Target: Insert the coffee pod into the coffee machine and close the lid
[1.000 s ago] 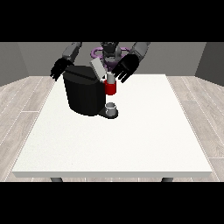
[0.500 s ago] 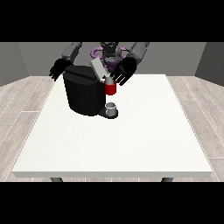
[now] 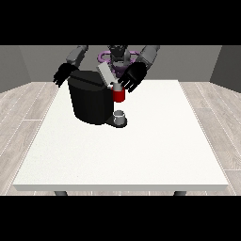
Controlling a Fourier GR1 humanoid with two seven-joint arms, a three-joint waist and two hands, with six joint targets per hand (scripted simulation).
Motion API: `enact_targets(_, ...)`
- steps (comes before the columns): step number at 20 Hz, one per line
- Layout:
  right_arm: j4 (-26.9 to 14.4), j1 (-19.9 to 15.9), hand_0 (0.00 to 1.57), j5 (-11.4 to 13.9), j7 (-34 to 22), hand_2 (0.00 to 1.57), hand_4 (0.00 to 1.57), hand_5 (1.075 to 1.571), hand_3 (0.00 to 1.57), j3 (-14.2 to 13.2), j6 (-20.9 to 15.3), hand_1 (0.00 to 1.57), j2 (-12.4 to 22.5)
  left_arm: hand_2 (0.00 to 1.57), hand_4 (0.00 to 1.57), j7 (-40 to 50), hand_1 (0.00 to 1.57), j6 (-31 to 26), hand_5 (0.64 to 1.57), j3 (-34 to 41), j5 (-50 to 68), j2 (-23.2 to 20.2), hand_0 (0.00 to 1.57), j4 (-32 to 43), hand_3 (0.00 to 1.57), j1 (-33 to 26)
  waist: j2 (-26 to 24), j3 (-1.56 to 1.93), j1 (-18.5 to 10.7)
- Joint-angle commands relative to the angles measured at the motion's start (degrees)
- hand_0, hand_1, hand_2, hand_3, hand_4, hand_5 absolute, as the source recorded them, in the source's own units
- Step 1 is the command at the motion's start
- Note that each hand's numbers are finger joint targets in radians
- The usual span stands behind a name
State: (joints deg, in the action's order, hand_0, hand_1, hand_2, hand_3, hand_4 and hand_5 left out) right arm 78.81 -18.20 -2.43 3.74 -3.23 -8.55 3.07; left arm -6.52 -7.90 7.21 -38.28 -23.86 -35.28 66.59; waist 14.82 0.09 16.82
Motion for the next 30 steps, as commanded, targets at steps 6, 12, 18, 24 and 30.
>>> enact_targets(6,-0.2,-1.1,0.00,-0.4,-3.5,0.00,0.38,1.571,0.00,-1.9,-1.1,0.00,1.4,1.11,0.39,-1.5,1.06,-1.0,1.571,-1.1,-1.4,-0.2,1.06,0.3,0.94,-0.5,-0.3,-0.09,-1.1)
enact_targets(12,-1.5,0.6,0.00,0.4,1.1,0.00,0.43,1.571,0.00,-0.8,-2.7,0.00,-1.6,1.12,0.36,-2.7,1.06,-0.5,1.571,-2.4,-2.8,0.2,1.06,-1.0,0.95,-1.0,-0.8,-0.07,-3.1)
enact_targets(18,1.6,0.1,0.00,0.9,-0.4,0.00,0.46,1.571,0.00,1.0,-1.9,0.00,-1.5,0.00,0.00,-6.1,0.00,-1.5,1.571,-3.9,-5.0,-2.2,0.00,0.8,0.00,-1.8,0.8,-0.10,-1.0)
enact_targets(24,-0.5,0.2,0.00,0.9,0.5,0.00,0.42,1.571,0.00,0.5,-2.7,0.00,-2.0,0.00,0.00,-3.3,0.00,-3.4,1.571,-4.0,-5.7,-1.8,0.00,0.7,0.00,0.1,-0.2,-0.09,-1.4)
enact_targets(30,-5.5,2.5,0.00,-0.5,1.9,0.00,0.34,1.571,0.00,-2.4,-0.8,0.00,0.4,0.00,0.00,0.0,0.00,-5.8,1.571,-4.0,-5.5,0.3,0.00,-1.1,0.00,0.3,-4.0,-0.06,-3.1)
